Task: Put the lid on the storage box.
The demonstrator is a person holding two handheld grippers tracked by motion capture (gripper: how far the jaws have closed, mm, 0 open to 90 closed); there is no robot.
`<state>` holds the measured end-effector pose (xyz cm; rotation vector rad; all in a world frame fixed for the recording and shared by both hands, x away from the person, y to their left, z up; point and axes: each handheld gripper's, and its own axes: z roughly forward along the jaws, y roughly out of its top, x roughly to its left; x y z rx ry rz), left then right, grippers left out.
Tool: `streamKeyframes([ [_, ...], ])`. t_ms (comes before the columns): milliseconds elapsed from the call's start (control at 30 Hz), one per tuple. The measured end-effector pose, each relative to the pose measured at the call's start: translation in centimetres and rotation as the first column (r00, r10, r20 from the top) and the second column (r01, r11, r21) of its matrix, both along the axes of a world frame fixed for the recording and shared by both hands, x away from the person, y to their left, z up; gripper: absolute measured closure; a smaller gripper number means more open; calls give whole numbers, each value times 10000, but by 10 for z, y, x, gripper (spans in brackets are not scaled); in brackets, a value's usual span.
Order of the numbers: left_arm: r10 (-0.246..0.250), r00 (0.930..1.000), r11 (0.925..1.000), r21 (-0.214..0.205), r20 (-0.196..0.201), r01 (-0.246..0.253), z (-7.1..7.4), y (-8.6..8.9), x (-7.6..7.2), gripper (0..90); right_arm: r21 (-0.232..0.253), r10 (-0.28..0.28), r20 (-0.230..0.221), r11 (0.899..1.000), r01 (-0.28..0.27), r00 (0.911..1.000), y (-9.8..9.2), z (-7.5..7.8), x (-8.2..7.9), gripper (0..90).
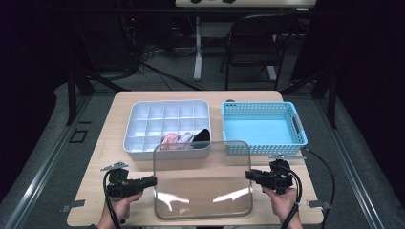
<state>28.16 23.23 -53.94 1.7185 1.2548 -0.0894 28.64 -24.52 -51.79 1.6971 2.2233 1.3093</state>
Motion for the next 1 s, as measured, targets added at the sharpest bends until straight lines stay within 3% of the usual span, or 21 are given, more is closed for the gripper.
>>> streamKeyframes([
  [400, -87, 10000, 9998, -204, 5, 87, 6, 6, 8, 761, -48, 45, 448, 10000, -43, 9990, 4, 13, 5, 695],
  [533, 34, 10000, 9988, -488, 63, -31, 9, 11, 9, 761, 4, 94, 570, 10000, -94, 9983, 7, 18, 8, 697],
  [1000, 292, 9981, 9979, -593, 544, -259, 38, 30, 30, 761, 97, 209, 975, 9997, -219, 9950, 24, 43, 30, 697],
])
